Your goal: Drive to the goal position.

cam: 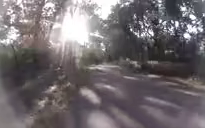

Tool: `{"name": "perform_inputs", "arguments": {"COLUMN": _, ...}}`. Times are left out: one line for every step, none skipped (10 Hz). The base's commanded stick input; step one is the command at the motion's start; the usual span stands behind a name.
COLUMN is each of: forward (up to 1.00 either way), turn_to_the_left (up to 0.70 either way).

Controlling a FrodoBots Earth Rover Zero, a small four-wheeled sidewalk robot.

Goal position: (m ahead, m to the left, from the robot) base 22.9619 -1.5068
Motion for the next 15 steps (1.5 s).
{"name": "perform_inputs", "arguments": {"forward": 0.70, "turn_to_the_left": -0.01}}
{"name": "perform_inputs", "arguments": {"forward": 0.70, "turn_to_the_left": -0.01}}
{"name": "perform_inputs", "arguments": {"forward": 0.70, "turn_to_the_left": -0.01}}
{"name": "perform_inputs", "arguments": {"forward": 0.70, "turn_to_the_left": -0.01}}
{"name": "perform_inputs", "arguments": {"forward": 0.70, "turn_to_the_left": -0.01}}
{"name": "perform_inputs", "arguments": {"forward": 0.70, "turn_to_the_left": -0.01}}
{"name": "perform_inputs", "arguments": {"forward": 0.70, "turn_to_the_left": -0.01}}
{"name": "perform_inputs", "arguments": {"forward": 0.70, "turn_to_the_left": -0.01}}
{"name": "perform_inputs", "arguments": {"forward": 0.70, "turn_to_the_left": -0.01}}
{"name": "perform_inputs", "arguments": {"forward": 0.70, "turn_to_the_left": -0.01}}
{"name": "perform_inputs", "arguments": {"forward": 0.70, "turn_to_the_left": -0.01}}
{"name": "perform_inputs", "arguments": {"forward": 0.70, "turn_to_the_left": -0.01}}
{"name": "perform_inputs", "arguments": {"forward": 0.70, "turn_to_the_left": -0.01}}
{"name": "perform_inputs", "arguments": {"forward": 0.70, "turn_to_the_left": -0.01}}
{"name": "perform_inputs", "arguments": {"forward": 0.70, "turn_to_the_left": -0.01}}
